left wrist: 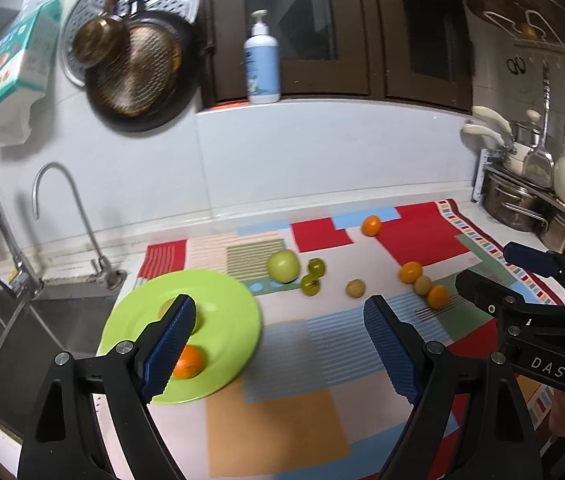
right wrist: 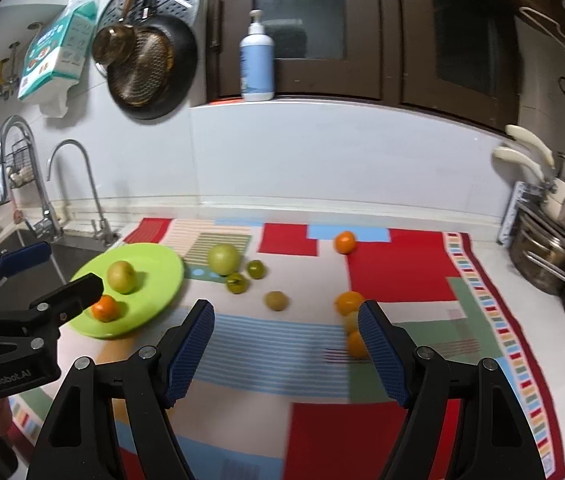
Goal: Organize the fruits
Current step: 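Lift both open tools away from the green plate, then grasp the small brown round fruit with the left tool while the right tool grasps another orange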
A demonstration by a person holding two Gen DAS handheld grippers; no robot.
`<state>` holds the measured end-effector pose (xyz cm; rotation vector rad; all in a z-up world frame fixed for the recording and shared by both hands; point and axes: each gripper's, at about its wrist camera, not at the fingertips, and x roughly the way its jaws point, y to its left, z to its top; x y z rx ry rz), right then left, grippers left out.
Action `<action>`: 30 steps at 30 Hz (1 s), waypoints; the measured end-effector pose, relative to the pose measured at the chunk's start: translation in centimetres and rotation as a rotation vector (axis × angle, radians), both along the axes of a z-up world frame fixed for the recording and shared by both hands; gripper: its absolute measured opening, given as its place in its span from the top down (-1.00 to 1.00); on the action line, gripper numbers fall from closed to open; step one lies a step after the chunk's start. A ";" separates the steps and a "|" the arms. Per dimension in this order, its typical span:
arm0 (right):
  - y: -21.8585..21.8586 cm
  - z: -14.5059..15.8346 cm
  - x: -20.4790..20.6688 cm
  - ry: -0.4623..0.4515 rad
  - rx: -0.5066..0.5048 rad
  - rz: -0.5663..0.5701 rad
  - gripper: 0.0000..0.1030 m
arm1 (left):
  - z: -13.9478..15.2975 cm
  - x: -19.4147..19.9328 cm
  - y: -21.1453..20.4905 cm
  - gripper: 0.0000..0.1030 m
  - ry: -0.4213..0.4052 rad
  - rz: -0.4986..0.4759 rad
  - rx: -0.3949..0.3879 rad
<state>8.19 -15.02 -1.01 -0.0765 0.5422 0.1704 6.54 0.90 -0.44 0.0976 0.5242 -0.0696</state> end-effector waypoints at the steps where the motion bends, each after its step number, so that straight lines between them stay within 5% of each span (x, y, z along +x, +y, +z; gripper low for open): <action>1: -0.6 -0.1 0.0 0.002 0.005 -0.007 -0.45 | 0.0 0.1 -0.4 -0.68 -0.003 -0.005 0.004; 14: -5.2 -2.0 2.0 0.044 0.045 -0.099 -0.45 | -2.0 4.1 -4.8 -0.67 0.022 -0.114 0.045; 30: -6.4 -7.1 7.7 0.197 0.060 -0.126 -0.32 | -7.6 11.8 -7.0 -0.44 0.164 -0.214 0.078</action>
